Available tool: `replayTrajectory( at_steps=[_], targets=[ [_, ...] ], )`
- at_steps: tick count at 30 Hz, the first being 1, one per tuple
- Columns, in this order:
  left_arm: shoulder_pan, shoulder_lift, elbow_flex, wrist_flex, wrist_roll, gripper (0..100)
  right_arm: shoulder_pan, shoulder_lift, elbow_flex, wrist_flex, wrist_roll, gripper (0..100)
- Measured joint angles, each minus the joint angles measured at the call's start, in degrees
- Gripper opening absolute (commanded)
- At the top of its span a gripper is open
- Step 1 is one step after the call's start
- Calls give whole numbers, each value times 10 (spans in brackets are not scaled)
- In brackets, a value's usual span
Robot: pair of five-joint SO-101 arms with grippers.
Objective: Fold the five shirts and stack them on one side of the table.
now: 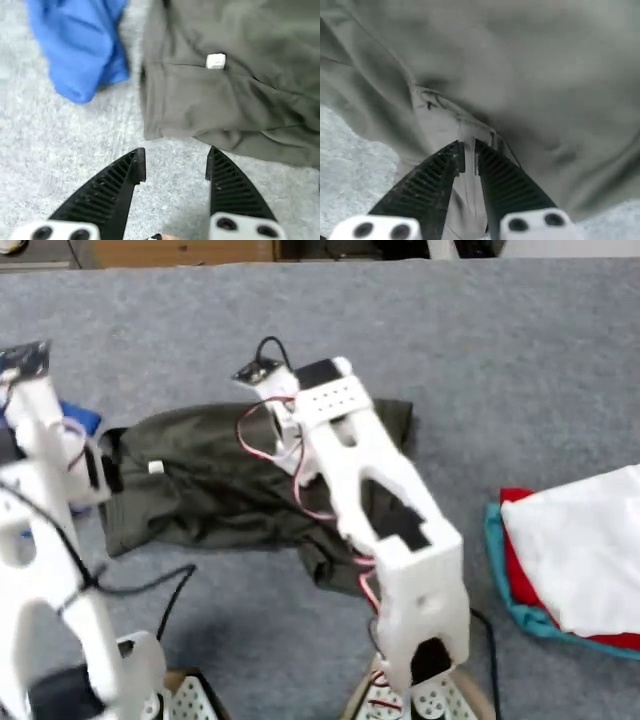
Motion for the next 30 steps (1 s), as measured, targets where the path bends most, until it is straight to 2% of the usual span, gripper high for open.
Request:
replayTrajectory(
  at_steps=[7,10,16,21,27,30],
  targets=[
    [-11,-154,177,-47,-22,208,-6,122,-158,97,0,37],
    [-11,-185,206,-52,-30,208,-6,136,-191,112,0,6],
    [-11,-200,216,-54,-34,208,-6,132,-199,113,0,5],
    [-11,-200,216,-54,-34,208,-6,62,-192,113,0,5],
    [-11,-200,216,-54,-34,208,-6,-53,-100,113,0,5],
    [-11,-200,216,-54,-34,208,-6,-93,-53,113,1,61]
  ],
)
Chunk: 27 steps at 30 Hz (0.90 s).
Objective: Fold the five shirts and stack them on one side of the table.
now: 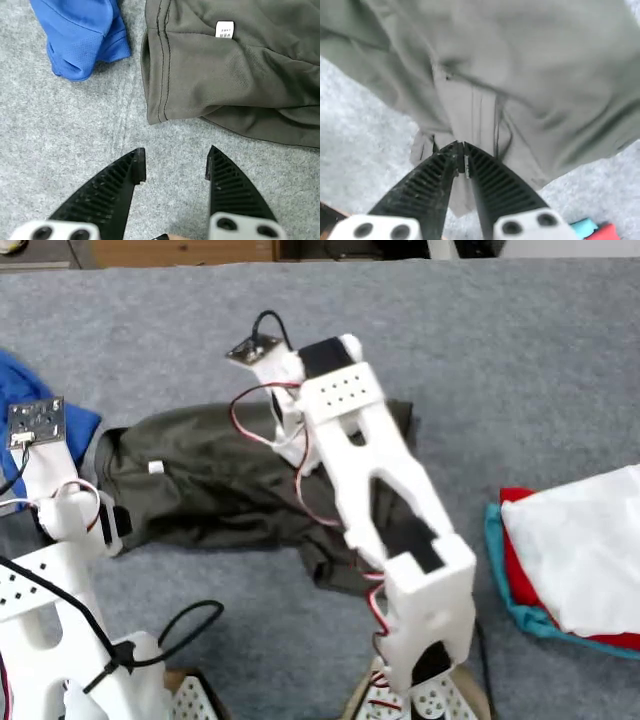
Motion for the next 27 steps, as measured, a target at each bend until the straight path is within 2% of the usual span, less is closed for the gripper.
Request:
replayTrajectory(
  at_steps=[4,6,10,19,27],
  targets=[
    [0,0,0,0,0,208,0,-3,28,-6,13,235],
    [0,0,0,0,0,208,-3,5,25,-6,18,280],
    [0,0,0,0,0,208,-2,59,-8,-6,18,256],
    [0,0,0,0,0,208,-40,153,-90,-2,18,118],
    [0,0,0,0,0,208,-50,158,-90,-2,18,104]
  ],
)
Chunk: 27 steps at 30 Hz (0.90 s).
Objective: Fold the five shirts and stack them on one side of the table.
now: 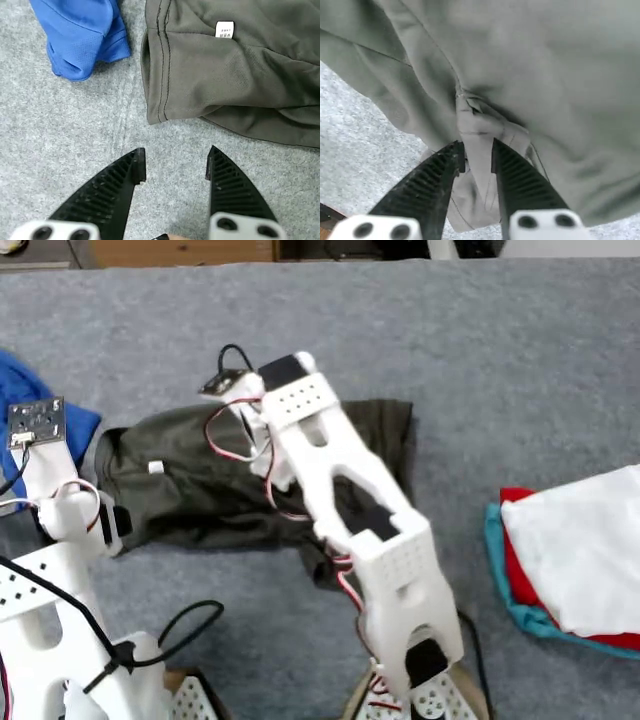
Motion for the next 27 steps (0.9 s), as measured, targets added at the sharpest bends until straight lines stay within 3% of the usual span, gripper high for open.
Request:
replayTrajectory(
  at_steps=[16,23,27],
  targets=[
    [0,0,0,0,0,208,33,3,-3,-1,0,107],
    [0,0,0,0,0,208,33,53,-33,-1,0,231],
    [0,0,0,0,0,208,33,62,-59,-1,0,242]
  ],
)
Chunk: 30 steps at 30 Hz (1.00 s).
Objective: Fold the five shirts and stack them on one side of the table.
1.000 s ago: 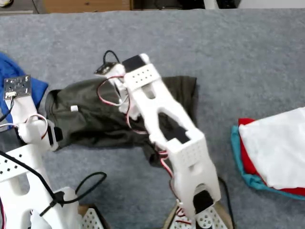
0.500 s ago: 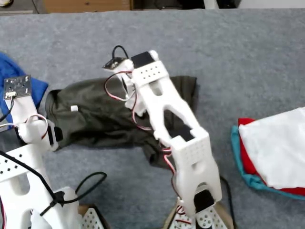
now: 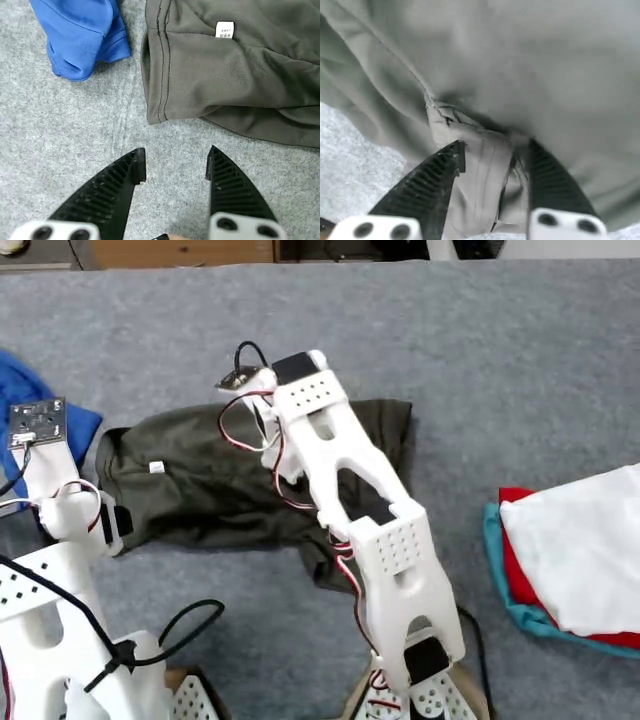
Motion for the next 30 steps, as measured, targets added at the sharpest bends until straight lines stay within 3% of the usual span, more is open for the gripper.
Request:
replayTrajectory(
  at_steps=[16,24,30],
  targets=[
    [0,0,0,0,0,208,0,32,-17,2,0,241],
    [0,0,0,0,0,208,0,32,-17,2,-12,64],
    [0,0,0,0,0,208,0,32,-17,2,-12,45]
  ],
)
